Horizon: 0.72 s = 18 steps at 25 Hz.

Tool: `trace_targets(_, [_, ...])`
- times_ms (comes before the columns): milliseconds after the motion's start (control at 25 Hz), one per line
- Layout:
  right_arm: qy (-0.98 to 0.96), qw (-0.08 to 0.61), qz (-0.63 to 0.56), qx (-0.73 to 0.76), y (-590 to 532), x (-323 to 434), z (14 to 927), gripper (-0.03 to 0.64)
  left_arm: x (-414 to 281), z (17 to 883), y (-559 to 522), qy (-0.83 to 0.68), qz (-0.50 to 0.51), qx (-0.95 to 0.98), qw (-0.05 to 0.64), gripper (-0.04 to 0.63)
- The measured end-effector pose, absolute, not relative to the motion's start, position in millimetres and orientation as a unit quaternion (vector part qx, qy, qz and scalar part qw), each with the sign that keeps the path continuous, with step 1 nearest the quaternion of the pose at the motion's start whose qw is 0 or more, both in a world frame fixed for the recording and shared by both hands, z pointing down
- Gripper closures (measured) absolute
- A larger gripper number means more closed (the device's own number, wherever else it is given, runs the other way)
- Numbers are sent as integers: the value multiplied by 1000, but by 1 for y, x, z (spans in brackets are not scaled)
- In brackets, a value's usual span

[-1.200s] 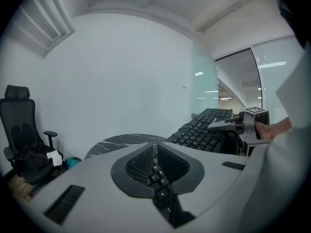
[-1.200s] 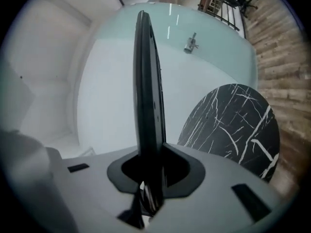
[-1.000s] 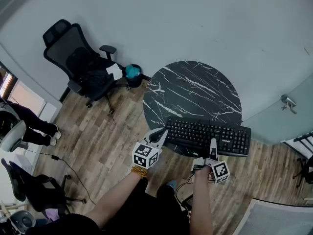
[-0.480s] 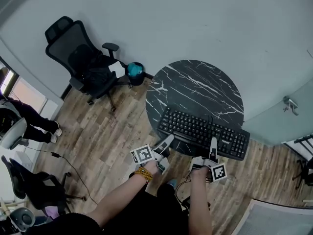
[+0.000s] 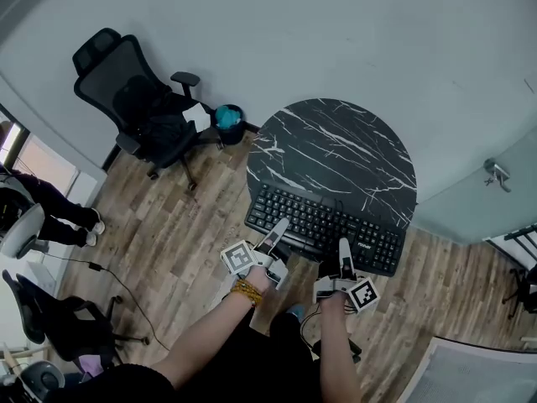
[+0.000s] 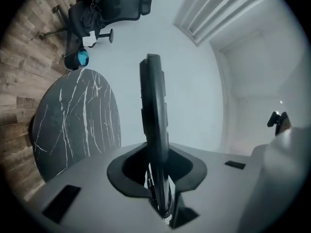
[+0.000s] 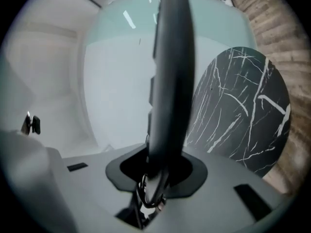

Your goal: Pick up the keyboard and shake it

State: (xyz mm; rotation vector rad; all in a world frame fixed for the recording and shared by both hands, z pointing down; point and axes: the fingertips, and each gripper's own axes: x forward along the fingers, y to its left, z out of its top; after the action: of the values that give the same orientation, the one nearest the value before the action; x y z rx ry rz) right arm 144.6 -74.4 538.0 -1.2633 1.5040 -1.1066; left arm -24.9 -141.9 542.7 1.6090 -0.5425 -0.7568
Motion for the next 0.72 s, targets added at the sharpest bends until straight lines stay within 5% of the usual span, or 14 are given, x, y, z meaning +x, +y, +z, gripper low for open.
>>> trace_targets(440, [681,313,-475,-461,-46,127,566,491,-25,577,-131,-236,-272,696,621,509])
trace_targets(720, [668,310,-513,-441,-40,117,607,505,-31,613,-124,-249,-247,681,642,511])
